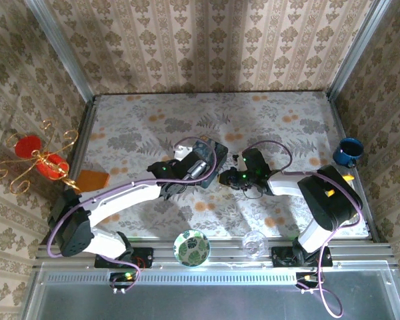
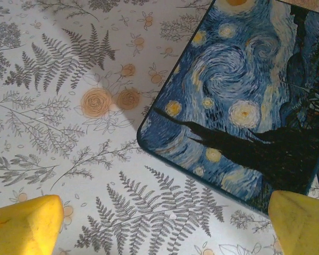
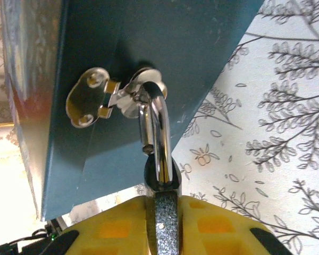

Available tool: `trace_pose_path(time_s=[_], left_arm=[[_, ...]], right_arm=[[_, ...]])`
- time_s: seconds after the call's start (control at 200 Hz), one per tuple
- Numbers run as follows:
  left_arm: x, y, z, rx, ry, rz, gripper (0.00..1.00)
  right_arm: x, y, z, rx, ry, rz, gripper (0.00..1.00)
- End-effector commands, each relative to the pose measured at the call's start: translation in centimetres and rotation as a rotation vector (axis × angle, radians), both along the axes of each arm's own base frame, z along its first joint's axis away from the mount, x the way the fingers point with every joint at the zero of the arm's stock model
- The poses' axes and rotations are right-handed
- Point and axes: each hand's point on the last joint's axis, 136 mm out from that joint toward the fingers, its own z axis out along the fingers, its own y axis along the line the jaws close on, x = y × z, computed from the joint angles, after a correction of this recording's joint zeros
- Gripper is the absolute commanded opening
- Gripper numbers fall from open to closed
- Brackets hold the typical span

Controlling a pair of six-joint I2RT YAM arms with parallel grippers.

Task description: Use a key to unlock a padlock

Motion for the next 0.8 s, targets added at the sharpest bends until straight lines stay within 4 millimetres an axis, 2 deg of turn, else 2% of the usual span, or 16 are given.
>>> trace_pose_path(time_s=[0.0,0.19,0.335,0.445,0.65,0.73,0.795], left_arm=[[0.9,-1.5,-1.1,0.030,0.006,-0.020,1.00],[1.5,-1.6,-3.6,0.114,0.057,-0.006,1.00],[1.7,-0.2,-5.1,0.148,0.090,0.023,1.00],[1.9,1.1,-5.7,0.163,0.104,0.050,1.00],[2.0,2.1,-6.3,0.178,0.120,0.065,1.00],[2.0,2.2,-6.3,0.181,0.122,0.064,1.00],[2.0,2.3,-6.4,0.181,0.124,0.067,1.00]], right_arm=[[1.4,-0.6,0.8,-0.040,-0.044,-0.029,0.23],[1.5,-1.2,0.1,-0.082,-0.038,-0.043,0.26],[1.3,-2.3,-0.3,-0.139,-0.041,-0.061,0.26],[1.3,-2.7,0.1,-0.157,-0.069,-0.060,0.30],[1.8,-1.8,1.5,-0.088,-0.105,-0.074,0.37],[1.8,-1.0,1.8,-0.066,-0.108,-0.077,0.43],[1.8,-0.3,1.8,-0.065,-0.104,-0.077,0.44]])
